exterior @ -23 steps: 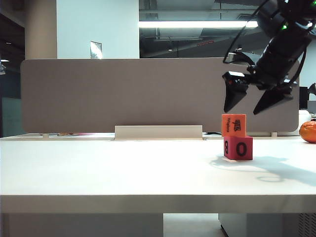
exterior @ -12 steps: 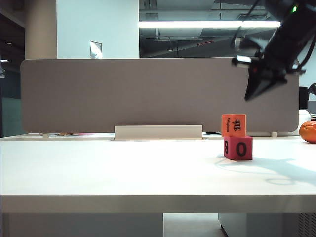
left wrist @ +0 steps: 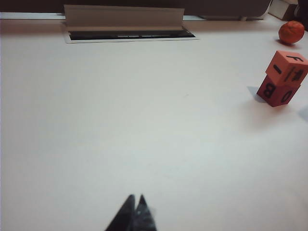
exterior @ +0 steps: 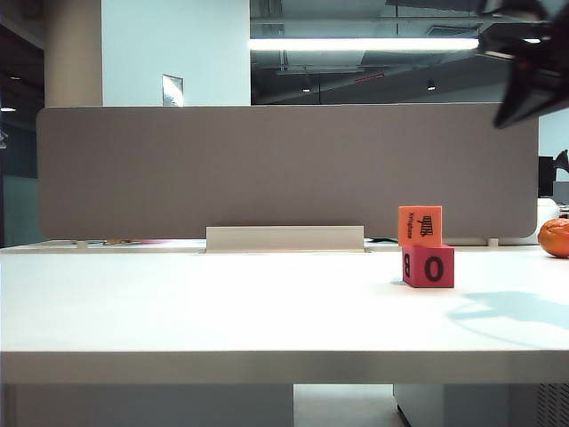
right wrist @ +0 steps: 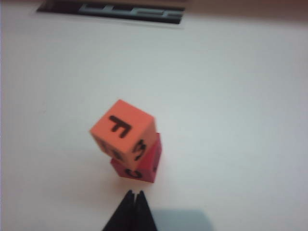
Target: Stack one letter block on top of another letter block.
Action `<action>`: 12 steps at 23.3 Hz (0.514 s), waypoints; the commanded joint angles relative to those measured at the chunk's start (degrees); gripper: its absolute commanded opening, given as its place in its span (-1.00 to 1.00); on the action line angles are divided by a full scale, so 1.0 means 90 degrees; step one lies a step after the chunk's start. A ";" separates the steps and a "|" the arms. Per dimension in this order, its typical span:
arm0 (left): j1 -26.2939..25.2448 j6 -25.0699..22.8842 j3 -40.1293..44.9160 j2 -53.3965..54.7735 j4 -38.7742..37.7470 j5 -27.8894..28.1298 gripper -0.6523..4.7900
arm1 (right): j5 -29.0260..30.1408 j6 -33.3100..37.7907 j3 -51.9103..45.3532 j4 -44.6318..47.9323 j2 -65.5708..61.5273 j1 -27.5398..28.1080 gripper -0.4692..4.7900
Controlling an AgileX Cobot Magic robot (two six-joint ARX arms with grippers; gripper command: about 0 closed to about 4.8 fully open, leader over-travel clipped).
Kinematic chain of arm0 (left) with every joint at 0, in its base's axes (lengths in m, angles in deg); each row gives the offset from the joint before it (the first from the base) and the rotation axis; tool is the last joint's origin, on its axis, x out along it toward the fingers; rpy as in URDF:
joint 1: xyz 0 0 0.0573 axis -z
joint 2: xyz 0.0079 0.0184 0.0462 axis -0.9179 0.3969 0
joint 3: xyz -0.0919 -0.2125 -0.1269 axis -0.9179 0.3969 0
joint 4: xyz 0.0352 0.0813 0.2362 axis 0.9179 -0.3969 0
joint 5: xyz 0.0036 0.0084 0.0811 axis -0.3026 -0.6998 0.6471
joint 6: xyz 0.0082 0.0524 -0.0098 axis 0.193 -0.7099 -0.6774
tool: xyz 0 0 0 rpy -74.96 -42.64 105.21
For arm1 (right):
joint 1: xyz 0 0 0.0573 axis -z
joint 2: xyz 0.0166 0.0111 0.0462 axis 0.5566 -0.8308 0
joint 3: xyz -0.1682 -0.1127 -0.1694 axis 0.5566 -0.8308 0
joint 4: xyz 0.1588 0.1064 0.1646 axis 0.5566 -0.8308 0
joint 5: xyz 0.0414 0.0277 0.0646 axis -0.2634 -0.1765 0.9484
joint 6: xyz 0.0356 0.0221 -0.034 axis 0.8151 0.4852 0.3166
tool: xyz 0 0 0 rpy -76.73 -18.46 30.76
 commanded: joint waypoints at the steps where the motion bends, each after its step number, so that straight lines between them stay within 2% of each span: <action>1: 0.0002 -0.0029 -0.0027 -0.0002 0.0022 0.0015 -0.78 | -0.0032 0.0180 -0.0726 0.0471 0.0741 0.0204 -0.83; 12: 0.0002 -0.0024 -0.0027 -0.0002 -0.0019 0.0012 -0.78 | -0.0012 0.0374 -0.1870 0.0617 0.2212 0.0372 -0.83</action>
